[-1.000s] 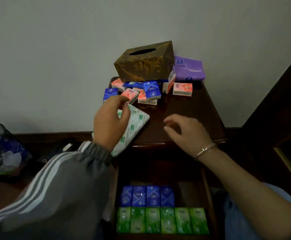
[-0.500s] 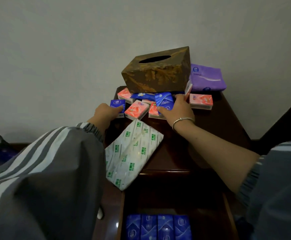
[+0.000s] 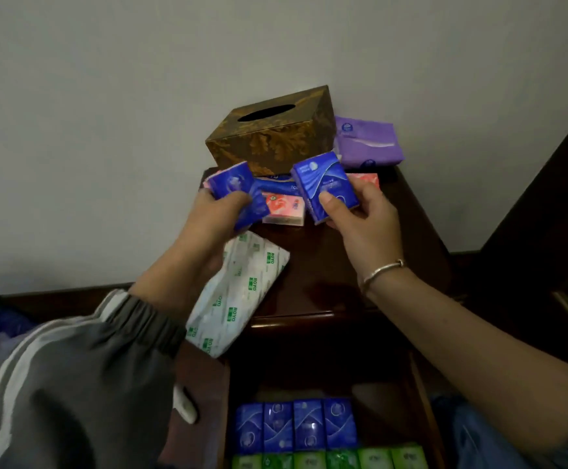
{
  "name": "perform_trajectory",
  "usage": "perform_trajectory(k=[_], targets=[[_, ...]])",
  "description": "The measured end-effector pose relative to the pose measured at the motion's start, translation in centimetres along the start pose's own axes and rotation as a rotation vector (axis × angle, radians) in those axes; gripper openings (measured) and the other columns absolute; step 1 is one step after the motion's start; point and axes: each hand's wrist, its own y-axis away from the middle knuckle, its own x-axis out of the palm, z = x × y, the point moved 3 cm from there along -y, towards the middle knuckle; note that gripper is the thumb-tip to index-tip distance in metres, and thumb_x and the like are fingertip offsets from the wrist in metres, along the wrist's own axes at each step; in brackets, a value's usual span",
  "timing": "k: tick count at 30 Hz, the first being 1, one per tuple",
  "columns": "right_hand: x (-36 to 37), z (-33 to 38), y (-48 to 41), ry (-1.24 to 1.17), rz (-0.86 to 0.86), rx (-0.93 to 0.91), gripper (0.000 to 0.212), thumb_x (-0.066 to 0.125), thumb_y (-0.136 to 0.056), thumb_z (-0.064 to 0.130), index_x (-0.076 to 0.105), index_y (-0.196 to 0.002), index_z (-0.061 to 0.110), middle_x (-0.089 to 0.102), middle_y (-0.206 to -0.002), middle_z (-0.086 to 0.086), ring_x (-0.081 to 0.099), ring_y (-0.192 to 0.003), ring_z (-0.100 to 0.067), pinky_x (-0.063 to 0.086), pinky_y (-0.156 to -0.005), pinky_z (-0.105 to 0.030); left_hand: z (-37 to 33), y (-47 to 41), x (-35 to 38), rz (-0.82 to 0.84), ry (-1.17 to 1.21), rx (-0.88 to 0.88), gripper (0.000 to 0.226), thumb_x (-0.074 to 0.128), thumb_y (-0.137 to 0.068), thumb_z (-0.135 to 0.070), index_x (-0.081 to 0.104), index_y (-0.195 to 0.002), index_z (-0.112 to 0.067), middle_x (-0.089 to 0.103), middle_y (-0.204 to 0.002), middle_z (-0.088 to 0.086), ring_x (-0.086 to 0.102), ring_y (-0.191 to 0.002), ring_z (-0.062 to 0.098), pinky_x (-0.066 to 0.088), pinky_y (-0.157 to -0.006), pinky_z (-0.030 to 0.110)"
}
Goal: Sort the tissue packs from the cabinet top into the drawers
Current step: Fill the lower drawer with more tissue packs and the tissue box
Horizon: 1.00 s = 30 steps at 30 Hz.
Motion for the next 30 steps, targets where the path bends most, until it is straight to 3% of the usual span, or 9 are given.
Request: perform_trajectory(k=[4,7,11,13,16,19,24,28,30], targets=[[-5.4,1.1,1.3,0.032,-0.077,-0.042,0.029,0.071,-0.08,0.024,0.064,-0.108,0.019,0.069,-0.102,0.002,0.065,-0.094,-0.011,0.053,-0.086,-0.031,0.7,5.1,9.2,0.323,0.137,-0.123,0.022,0.044,-0.098,-0.026,0.057,-0.115,-0.023,0.069,-0.109,0.001,0.067,-0.09,0.013,0.052,-0.066,0.027],[-10.8,0.1,1.7,0.081,-0.112,0.057,0.033,0.067,-0.084,0.025,0.064,-0.115,0.012,0.069,-0.109,-0.001,0.064,-0.102,-0.014,0.05,-0.096,-0.038,1.9,8.0,15.7,0.486,0.211,-0.199,0.042,0.04,-0.096,-0.048,0.057,-0.124,-0.022,0.07,-0.116,-0.001,0.067,-0.097,0.011,0.053,-0.074,0.027],[-19.2,-1.5,2.8,0.116,-0.103,0.092,0.021,0.053,-0.094,0.021,0.065,-0.111,0.021,0.068,-0.113,-0.003,0.062,-0.102,-0.008,0.048,-0.093,-0.024,4.9,11.8,24.1,0.58,0.127,-0.266,0.051,0.056,-0.093,-0.033,0.045,-0.135,-0.007,0.061,-0.127,0.018,0.063,-0.107,0.024,0.05,-0.093,0.041],[-23.4,-2.3,3.5,0.097,-0.124,0.127,0.022,0.046,-0.097,0.018,0.063,-0.108,0.026,0.067,-0.111,0.0,0.061,-0.098,-0.002,0.046,-0.087,-0.014,6.7,13.4,27.8,0.617,0.087,-0.291,0.047,0.058,-0.093,-0.024,0.045,-0.133,-0.004,0.061,-0.125,0.019,0.063,-0.102,0.022,0.052,-0.089,0.037],[-29.7,-3.9,4.4,0.056,-0.191,0.221,0.027,0.04,-0.099,0.019,0.064,-0.106,0.028,0.068,-0.108,0.009,0.063,-0.097,0.0,0.048,-0.081,-0.015,9.4,15.0,32.3,0.692,0.017,-0.325,0.039,0.058,-0.093,-0.024,0.052,-0.128,-0.009,0.066,-0.12,0.014,0.066,-0.095,0.017,0.054,-0.077,0.028],[-36.0,-6.4,5.3,0.122,-0.333,0.302,0.026,0.039,-0.098,0.016,0.063,-0.102,0.025,0.065,-0.103,0.009,0.061,-0.092,-0.001,0.046,-0.08,-0.02,12.6,15.1,35.5,0.682,-0.087,-0.36,0.045,0.064,-0.088,-0.028,0.049,-0.128,-0.015,0.067,-0.119,0.007,0.067,-0.097,0.015,0.053,-0.072,0.026],[-42.9,-14.3,7.5,0.292,-0.448,0.426,0.018,0.05,-0.094,0.012,0.064,-0.096,0.022,0.065,-0.093,0.008,0.06,-0.088,-0.004,0.046,-0.077,-0.02,19.2,14.3,38.9,0.676,-0.18,-0.487,0.047,0.068,-0.086,-0.023,0.047,-0.127,-0.014,0.066,-0.118,0.01,0.069,-0.082,0.012,0.054,-0.052,0.021],[-45.0,-23.9,9.4,0.546,-0.387,0.542,0.015,0.061,-0.087,0.007,0.065,-0.097,0.017,0.064,-0.089,0.006,0.06,-0.085,-0.009,0.04,-0.066,-0.007,25.1,13.1,40.8,0.671,-0.314,-0.513,0.048,0.072,-0.083,-0.021,0.048,-0.125,-0.015,0.066,-0.118,0.009,0.068,-0.099,0.021,0.058,-0.081,0.034],[-45.4,-29.2,9.9,0.66,-0.351,0.576,0.016,0.066,-0.082,0.007,0.066,-0.098,0.012,0.067,-0.094,-0.004,0.063,-0.087,-0.017,0.044,-0.072,-0.015,27.6,12.2,41.4,0.632,-0.359,-0.512,0.05,0.072,-0.082,-0.021,0.048,-0.125,-0.015,0.065,-0.117,0.009,0.067,-0.101,0.022,0.056,-0.088,0.04]])
